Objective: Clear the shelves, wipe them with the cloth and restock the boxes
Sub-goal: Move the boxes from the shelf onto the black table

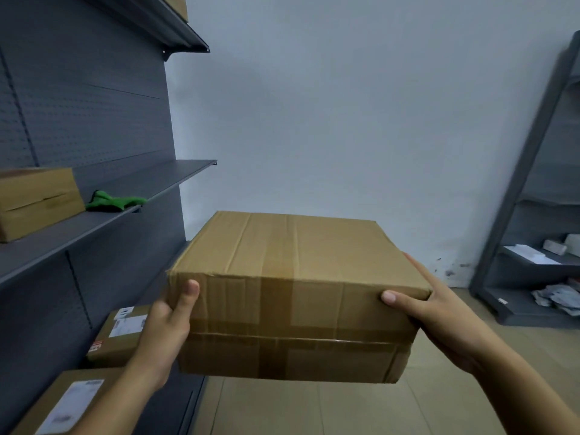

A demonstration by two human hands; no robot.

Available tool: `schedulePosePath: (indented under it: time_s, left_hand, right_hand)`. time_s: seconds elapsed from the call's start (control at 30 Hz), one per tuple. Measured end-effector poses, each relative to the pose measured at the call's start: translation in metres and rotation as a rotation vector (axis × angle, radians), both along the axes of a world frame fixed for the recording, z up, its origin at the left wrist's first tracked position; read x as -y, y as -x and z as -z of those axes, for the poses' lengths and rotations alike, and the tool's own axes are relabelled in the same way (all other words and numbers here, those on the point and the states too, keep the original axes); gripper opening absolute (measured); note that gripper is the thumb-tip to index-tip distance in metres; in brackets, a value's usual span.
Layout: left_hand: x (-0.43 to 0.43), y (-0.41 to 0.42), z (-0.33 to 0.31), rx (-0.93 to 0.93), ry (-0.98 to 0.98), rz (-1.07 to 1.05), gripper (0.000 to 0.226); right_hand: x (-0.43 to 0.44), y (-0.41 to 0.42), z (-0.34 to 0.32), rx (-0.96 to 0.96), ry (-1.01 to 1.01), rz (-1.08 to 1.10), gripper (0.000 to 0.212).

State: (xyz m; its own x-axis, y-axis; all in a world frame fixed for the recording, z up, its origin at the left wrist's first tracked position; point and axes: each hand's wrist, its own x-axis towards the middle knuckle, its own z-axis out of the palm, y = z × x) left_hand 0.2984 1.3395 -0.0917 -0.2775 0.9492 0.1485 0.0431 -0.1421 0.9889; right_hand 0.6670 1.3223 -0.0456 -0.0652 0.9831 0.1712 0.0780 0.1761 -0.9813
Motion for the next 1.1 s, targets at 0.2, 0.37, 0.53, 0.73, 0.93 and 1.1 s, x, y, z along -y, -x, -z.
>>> schedulePosePath:
  time_s: [0.2, 0.37, 0.53, 0.73, 0.93, 1.1]
  left_hand:
    - [-0.098, -0.007, 0.030, -0.036, 0.056, 0.024, 0.116]
    - [-0.183, -0.006, 0.042, -0.070, 0.109, 0.046, 0.093]
    - [-0.255, -0.012, 0.046, -0.054, 0.126, 0.085, 0.064]
    - [-0.341, -0.022, 0.057, -0.113, 0.183, 0.083, 0.152]
    - [-0.418, -0.051, 0.066, -0.140, 0.195, 0.076, 0.158]
    - [-0.481, -0.082, 0.068, -0.150, 0.169, 0.033, 0.142]
  right_hand:
    - [-0.095, -0.014, 0.035, 0.030, 0.090, 0.022, 0.102]
    - [-0.171, -0.011, 0.055, 0.039, 0.131, 0.047, 0.091]
    - [-0.240, -0.011, 0.068, 0.029, 0.146, 0.082, 0.092]
    - [-0.325, -0.029, 0.085, 0.031, 0.177, 0.086, 0.095]
    - [-0.417, -0.058, 0.095, 0.039, 0.183, 0.060, 0.087]
    - [-0.497, -0.090, 0.098, 0.039, 0.181, 0.008, 0.090]
